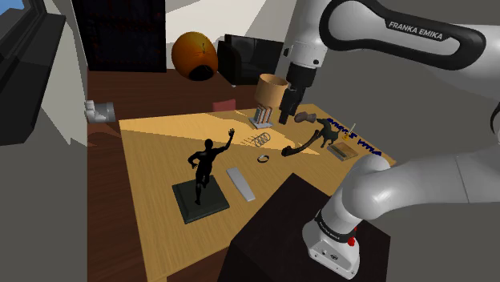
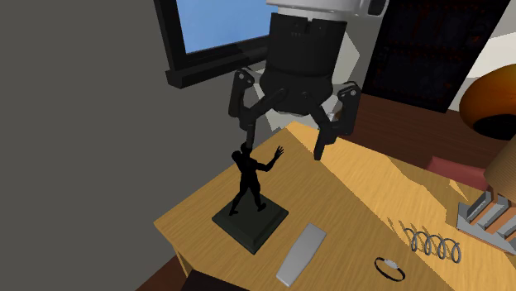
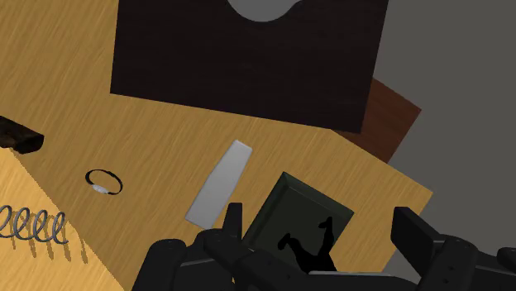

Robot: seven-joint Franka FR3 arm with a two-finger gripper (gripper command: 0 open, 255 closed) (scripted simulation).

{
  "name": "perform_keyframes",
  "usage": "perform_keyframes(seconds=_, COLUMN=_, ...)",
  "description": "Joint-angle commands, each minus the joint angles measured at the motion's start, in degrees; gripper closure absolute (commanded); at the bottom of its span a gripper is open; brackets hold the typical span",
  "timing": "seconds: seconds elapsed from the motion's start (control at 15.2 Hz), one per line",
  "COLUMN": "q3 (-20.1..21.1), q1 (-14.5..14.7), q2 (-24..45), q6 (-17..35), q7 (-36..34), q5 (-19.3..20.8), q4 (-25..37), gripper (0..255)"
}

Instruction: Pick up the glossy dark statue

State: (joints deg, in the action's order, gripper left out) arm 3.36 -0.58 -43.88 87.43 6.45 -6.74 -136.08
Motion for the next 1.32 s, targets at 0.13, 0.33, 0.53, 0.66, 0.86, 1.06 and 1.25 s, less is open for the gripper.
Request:
perform_keyframes(seconds=0.13, q3=0.9, q1=0.5, q2=2.7, q6=3.9, q7=-0.5, q5=-1.2, q4=-0.6, gripper=0)
perform_keyframes(seconds=0.33, q3=2.4, q1=1.2, q2=7.2, q6=9.6, q7=-1.1, q5=-2.8, q4=-0.8, gripper=0)
perform_keyframes(seconds=0.53, q3=3.8, q1=1.8, q2=12.2, q6=15.1, q7=-1.7, q5=-4.3, q4=-0.3, gripper=0)
perform_keyframes(seconds=0.66, q3=4.7, q1=2.2, q2=15.7, q6=18.6, q7=-2.0, q5=-5.1, q4=0.5, gripper=0)
perform_keyframes(seconds=0.86, q3=6.0, q1=2.8, q2=21.3, q6=23.6, q7=-2.6, q5=-6.1, q4=2.2, gripper=0)
perform_keyframes(seconds=1.06, q3=7.3, q1=3.4, q2=27.1, q6=28.1, q7=-3.1, q5=-6.8, q4=4.5, gripper=0)
perform_keyframes(seconds=1.25, q3=8.4, q1=4.0, q2=33.1, q6=32.1, q7=-3.8, q5=-7.1, q4=7.6, gripper=0)
